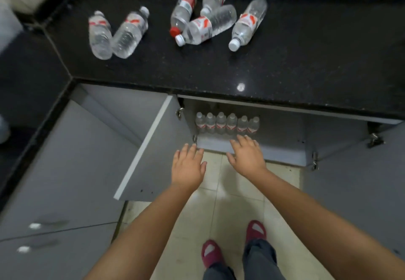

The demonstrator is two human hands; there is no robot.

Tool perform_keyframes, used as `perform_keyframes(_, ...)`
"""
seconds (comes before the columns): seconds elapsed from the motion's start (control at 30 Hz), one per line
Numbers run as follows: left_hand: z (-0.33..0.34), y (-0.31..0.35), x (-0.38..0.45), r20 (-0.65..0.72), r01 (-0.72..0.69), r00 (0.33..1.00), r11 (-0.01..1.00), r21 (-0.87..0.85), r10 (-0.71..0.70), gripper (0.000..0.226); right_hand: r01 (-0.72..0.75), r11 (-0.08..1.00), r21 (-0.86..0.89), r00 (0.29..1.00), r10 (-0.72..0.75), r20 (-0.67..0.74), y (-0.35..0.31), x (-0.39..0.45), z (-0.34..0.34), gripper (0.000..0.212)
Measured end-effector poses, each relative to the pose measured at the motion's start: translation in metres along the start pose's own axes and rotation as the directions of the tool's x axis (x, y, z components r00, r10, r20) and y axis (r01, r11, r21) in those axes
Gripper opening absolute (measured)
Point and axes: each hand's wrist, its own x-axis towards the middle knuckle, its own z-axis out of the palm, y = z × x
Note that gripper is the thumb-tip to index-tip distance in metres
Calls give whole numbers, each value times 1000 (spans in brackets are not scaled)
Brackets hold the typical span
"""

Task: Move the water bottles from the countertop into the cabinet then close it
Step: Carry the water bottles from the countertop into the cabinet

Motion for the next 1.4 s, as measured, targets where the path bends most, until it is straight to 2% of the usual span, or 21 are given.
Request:
perform_keyframes(0.13, -47, -17, -6, -125, -28, 992, 1000, -9, 26, 52, 23, 997, 78, 983, -8, -186, -34, 5, -51, 50)
perform_keyframes(0.27, -97, -26, 12, -241, -30, 970, 999, -11, 27, 55, 5, 993, 114, 946, 32, -323, -41, 23, -105, 50)
perform_keyframes(0.4, -143, -24, 54, -332, -38, 943, 999, -23, 28, 57, -40, 991, 128, 911, 89, -402, -29, 58, -150, 51)
perform_keyframes(0.53, -179, -16, 117, -374, -24, 927, 999, -33, 10, 59, -64, 994, 88, 903, 95, -419, -10, 112, -175, 50)
perform_keyframes(0.73, -204, -14, 228, -337, 48, 939, 996, -69, -69, 60, -32, 996, 87, 929, 62, -365, 9, 210, -181, 53)
perform_keyframes(0.87, -207, -21, 278, -327, 16, 944, 997, -73, -39, 55, 15, 999, -47, 877, -36, -480, 16, 252, -168, 51)
perform_keyframes(0.93, -204, -26, 297, -330, -16, 944, 994, -107, -20, 52, 37, 999, -35, 850, -49, -525, 24, 265, -157, 48)
perform_keyframes(1.03, -198, -32, 315, -319, -9, 946, 974, -225, -65, 51, 89, 995, -41, 790, -96, -606, 33, 274, -148, 42)
perform_keyframes(1.1, -194, -33, 321, -304, 7, 948, 963, -269, -92, 50, 100, 995, 15, 768, -68, -636, 34, 275, -144, 40)
perform_keyframes(1.3, -187, -26, 305, -265, 7, 959, 943, -332, -100, 53, 33, 967, 254, 750, 144, -646, 33, 265, -138, 35)
perform_keyframes(1.4, -181, -14, 275, -265, -21, 959, 911, -411, -97, 51, 39, 926, 375, 678, 251, -691, 41, 256, -135, 31)
